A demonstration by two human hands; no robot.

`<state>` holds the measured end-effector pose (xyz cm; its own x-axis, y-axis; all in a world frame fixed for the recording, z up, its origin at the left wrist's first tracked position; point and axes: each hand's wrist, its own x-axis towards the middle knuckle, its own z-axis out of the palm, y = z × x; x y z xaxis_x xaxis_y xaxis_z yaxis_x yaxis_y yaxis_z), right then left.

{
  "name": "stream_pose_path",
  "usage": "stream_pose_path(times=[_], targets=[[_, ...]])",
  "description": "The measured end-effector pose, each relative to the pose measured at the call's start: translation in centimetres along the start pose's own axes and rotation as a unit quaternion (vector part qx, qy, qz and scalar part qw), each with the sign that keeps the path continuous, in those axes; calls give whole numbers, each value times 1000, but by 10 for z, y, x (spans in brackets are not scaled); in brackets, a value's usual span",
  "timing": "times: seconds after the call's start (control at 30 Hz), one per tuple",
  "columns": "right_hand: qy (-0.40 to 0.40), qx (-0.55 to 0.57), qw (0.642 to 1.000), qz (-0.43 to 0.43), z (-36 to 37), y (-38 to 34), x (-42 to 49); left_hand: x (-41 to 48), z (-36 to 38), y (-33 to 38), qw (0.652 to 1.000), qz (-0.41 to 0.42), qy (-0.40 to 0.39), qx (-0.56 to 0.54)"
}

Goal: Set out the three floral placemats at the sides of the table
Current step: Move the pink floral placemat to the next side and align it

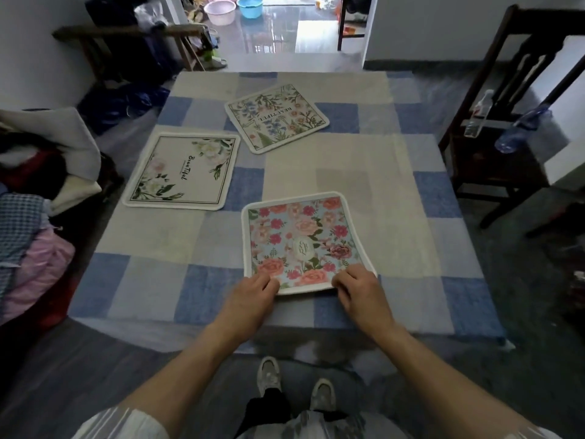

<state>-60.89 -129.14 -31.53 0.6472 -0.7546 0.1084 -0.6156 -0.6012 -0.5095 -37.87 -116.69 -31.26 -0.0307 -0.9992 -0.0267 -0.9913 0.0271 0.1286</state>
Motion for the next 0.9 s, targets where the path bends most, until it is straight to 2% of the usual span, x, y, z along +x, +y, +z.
stream_pose_path(times=[0.2, 0.4, 0.53, 0.63, 0.9], targets=[[-37, -33, 998, 31, 18, -4, 1, -4, 16, -7, 1000, 12, -8, -21], [-52, -12, 996, 77, 26, -3, -10, -14, 26, -15, 998, 23, -28, -58], [-66, 8, 992, 108, 22, -5, -8, -10, 18, -25, 996, -30, -59, -67], [-42, 27, 992, 117, 13, -7, -4, -5, 7, -32, 994, -59, -64, -66], [-13, 59, 994, 89, 3, -11, 16, 14, -6, -44, 985, -133, -84, -64]])
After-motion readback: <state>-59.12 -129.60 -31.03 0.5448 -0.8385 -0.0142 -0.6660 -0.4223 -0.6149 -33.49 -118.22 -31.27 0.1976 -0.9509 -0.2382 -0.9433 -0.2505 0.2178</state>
